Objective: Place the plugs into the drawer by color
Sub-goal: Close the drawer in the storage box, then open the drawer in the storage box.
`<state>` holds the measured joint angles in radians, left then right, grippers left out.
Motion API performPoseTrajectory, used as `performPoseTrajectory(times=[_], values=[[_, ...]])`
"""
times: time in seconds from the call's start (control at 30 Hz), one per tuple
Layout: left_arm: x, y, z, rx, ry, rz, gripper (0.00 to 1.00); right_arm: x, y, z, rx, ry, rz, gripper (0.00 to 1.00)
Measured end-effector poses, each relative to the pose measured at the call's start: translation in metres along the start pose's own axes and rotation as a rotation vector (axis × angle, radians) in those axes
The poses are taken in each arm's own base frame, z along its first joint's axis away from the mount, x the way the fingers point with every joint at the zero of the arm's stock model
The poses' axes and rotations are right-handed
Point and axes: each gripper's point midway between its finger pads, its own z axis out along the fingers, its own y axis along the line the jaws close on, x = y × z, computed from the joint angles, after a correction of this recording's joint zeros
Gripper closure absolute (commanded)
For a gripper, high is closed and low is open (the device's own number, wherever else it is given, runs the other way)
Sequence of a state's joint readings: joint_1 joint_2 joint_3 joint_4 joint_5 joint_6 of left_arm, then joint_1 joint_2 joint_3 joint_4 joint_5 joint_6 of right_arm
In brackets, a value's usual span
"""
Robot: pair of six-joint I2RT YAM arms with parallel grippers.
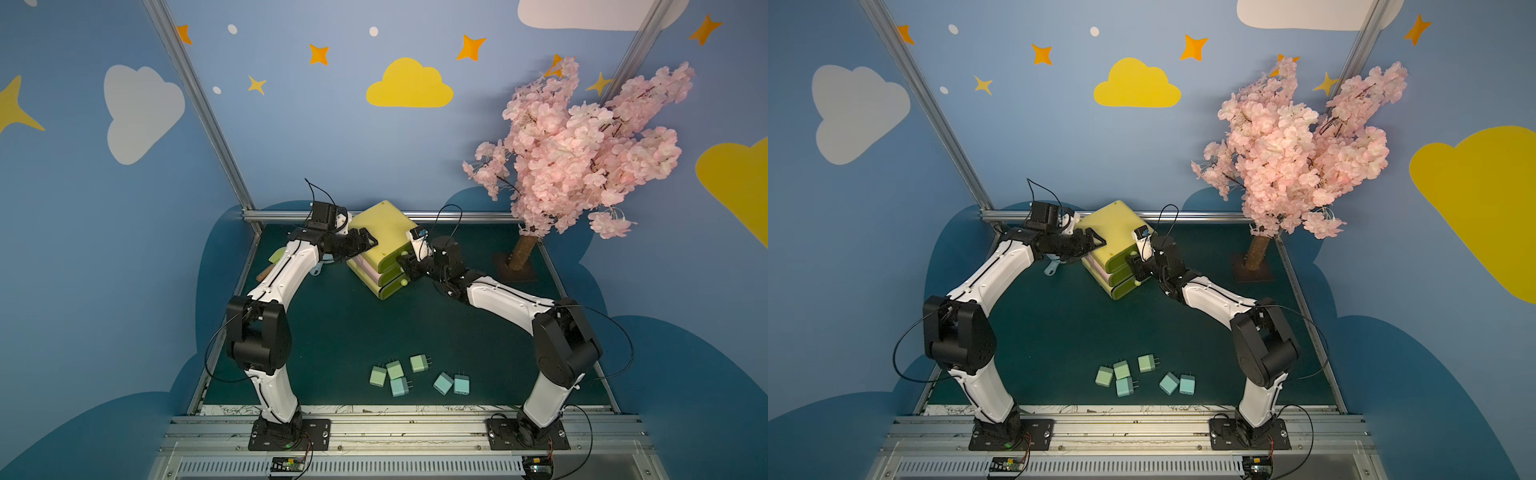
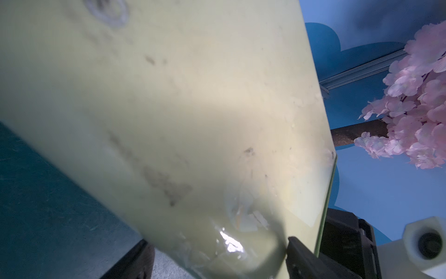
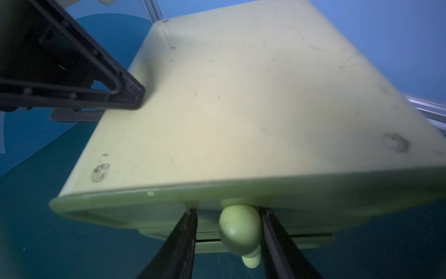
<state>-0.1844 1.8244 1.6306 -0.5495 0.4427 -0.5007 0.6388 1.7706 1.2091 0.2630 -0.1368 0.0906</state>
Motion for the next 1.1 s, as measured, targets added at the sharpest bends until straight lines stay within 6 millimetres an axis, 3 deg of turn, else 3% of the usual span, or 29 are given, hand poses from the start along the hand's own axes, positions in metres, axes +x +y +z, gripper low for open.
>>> performPoseTrajectory(times=[0.2,0.47,0.6,0.73,1.1], values=[[0.000,0.000,-0.001,-0.004,-0.003,0.000,0.13,0.029,0.004,-0.025,-0.012,0.020,0.082,0.55],[-0.002,0.002,-0.002,-0.014,-0.012,-0.001,0.13,0.050,0.002,-0.047,-0.031,0.037,0.283,0.57],[-0.006,0.005,-0.006,-0.026,-0.029,-0.002,0.13,0.060,-0.005,-0.050,-0.052,0.054,0.381,0.58],[-0.009,0.009,-0.009,-0.034,-0.040,-0.007,0.13,0.057,-0.007,-0.049,-0.096,0.042,0.454,0.60],[-0.011,0.010,-0.010,-0.028,-0.043,-0.010,0.13,0.071,-0.021,-0.027,-0.190,0.042,0.631,0.66]])
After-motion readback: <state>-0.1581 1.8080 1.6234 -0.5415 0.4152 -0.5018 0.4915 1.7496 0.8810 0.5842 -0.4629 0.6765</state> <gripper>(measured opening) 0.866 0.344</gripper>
